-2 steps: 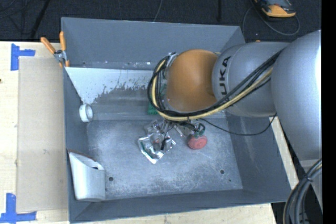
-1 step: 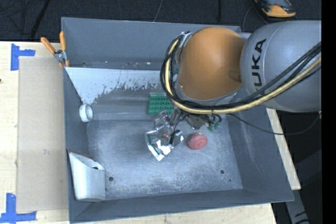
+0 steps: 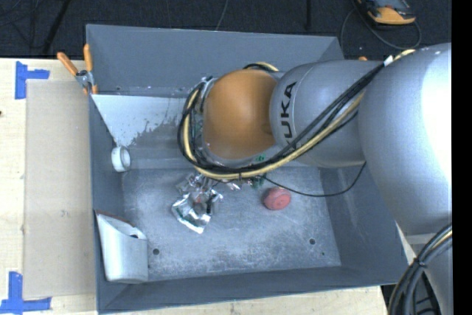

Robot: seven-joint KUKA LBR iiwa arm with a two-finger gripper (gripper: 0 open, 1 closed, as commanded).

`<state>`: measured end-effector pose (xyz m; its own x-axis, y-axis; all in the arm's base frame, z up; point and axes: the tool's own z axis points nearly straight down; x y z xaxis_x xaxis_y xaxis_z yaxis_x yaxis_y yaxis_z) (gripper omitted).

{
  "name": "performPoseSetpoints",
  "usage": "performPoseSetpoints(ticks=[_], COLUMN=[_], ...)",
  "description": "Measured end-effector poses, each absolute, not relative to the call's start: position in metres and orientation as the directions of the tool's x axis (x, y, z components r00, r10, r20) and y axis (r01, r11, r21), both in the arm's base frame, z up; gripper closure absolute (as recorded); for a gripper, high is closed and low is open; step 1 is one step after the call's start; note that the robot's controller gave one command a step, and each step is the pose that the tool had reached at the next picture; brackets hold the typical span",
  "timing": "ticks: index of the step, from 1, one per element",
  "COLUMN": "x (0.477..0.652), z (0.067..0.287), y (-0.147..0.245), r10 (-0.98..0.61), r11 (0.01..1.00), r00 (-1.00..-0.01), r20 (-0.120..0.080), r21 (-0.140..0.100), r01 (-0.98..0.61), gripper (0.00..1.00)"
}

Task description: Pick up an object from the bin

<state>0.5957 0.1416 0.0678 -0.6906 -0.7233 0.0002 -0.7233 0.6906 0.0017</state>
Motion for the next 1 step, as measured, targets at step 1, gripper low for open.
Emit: performPoseSetpoints(ticks=[1], x=[0.5632], z=[0.2163], y=[0.1595], r10=[-0.656], r11=[0.755], r00=[-0.755], r20=[-0.009], r21=[-0.003], r01=[-0.656], gripper=[1.0])
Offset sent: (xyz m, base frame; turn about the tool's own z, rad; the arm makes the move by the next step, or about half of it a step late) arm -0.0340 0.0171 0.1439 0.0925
